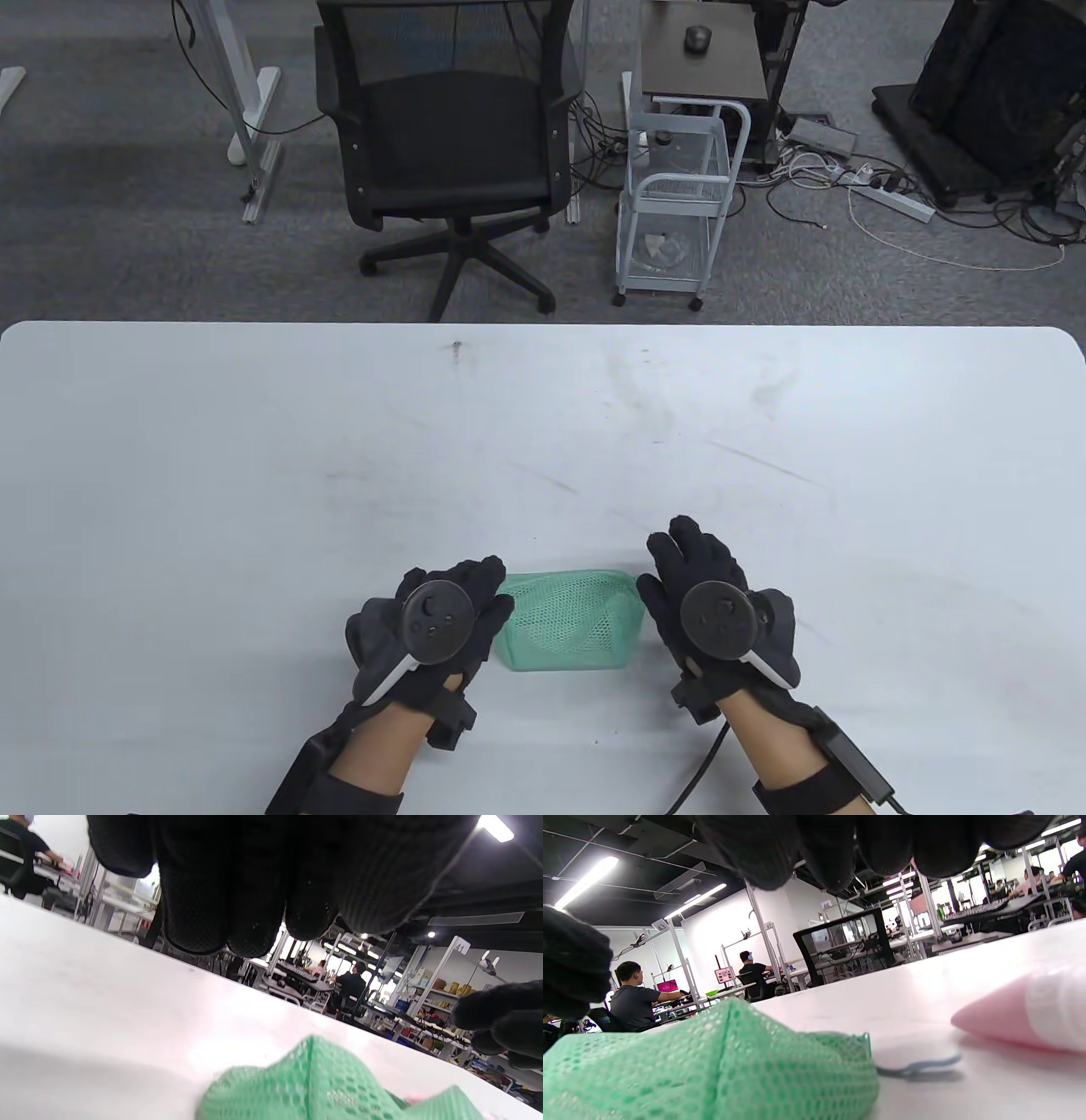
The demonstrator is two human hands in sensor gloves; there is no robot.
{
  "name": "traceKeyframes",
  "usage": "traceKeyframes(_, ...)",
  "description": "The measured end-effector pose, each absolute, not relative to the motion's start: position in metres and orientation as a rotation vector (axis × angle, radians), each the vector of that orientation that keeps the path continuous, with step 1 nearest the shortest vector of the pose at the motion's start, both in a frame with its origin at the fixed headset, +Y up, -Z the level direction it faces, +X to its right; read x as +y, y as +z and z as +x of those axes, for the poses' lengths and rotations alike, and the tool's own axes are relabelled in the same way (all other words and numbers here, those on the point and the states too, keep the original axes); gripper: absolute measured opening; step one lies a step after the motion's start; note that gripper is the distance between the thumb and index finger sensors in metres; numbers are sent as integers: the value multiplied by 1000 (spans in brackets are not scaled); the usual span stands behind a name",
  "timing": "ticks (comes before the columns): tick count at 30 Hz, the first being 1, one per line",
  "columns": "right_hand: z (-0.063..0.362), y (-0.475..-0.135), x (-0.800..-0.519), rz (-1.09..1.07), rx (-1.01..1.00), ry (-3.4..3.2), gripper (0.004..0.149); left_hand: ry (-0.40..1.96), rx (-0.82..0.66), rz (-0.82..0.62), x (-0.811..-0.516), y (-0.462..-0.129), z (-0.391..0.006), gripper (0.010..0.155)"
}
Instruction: Take cleansing milk out of the toiletry bag
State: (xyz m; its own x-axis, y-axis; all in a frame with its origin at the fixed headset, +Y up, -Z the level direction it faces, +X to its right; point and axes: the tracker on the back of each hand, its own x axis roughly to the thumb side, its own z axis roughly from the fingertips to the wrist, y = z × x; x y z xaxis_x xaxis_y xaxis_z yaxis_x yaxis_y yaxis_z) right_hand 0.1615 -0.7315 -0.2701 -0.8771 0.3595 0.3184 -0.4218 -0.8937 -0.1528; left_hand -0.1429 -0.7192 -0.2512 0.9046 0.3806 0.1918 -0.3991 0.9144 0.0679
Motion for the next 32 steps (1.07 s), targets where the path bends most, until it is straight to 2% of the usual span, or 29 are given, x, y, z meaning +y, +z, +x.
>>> traceKeyframes(5, 163, -263, -719, 436, -417, 2757, 57, 365, -178, 182, -708, -244, -145, 55)
traceKeyframes(12, 162, -257, -711, 463, -443, 2827, 62, 303, -220, 243, -699, -234, -137, 59)
traceKeyframes(32, 147, -248, -709, 552, -355, 2919, 60, 257, -259, 269, -694, -225, -125, 60)
